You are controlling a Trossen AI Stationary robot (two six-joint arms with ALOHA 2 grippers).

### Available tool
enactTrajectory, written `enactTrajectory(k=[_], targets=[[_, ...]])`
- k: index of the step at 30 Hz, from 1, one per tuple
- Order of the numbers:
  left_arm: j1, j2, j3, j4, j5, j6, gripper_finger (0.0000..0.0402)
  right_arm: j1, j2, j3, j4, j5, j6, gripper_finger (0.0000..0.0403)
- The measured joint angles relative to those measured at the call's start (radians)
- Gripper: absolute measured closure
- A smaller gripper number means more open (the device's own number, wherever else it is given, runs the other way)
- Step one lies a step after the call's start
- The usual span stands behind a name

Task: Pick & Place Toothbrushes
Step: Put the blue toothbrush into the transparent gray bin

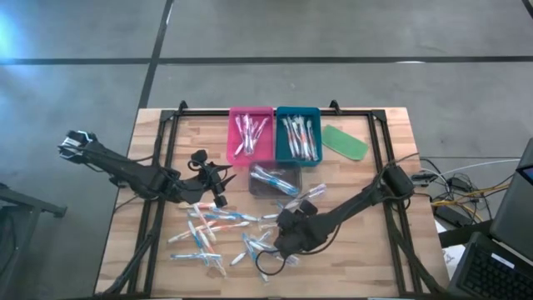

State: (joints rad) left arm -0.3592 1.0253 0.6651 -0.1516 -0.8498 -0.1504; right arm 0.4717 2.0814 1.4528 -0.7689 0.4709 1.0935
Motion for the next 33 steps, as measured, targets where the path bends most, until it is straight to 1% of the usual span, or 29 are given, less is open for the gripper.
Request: enactTrajectory(k=[4, 7, 11, 18, 26, 33], targets=[[0.000, 0.000, 0.000, 0.000, 0.000, 0.000, 0.0252, -0.002, 0.015, 0.000, -0.003, 0.000, 0.000, 0.0239], [0.000, 0.000, 0.000, 0.000, 0.000, -0.002, 0.0252, -0.002, 0.016, 0.000, -0.003, 0.002, 0.000, 0.0259], [0.000, 0.003, -0.002, 0.000, 0.000, -0.006, 0.0252, -0.002, 0.016, 0.000, -0.004, 0.002, 0.000, 0.0300], [0.000, 0.004, -0.017, -0.001, 0.000, -0.007, 0.0252, -0.001, 0.016, 0.000, -0.003, 0.005, 0.006, 0.0384], [0.000, 0.004, -0.017, 0.001, -0.001, -0.007, 0.0252, 0.001, -0.002, -0.001, -0.012, -0.008, -0.002, 0.0394], [0.000, 0.004, -0.016, 0.001, -0.001, -0.008, 0.0252, 0.029, -0.083, -0.002, -0.049, -0.002, -0.038, 0.0395]])
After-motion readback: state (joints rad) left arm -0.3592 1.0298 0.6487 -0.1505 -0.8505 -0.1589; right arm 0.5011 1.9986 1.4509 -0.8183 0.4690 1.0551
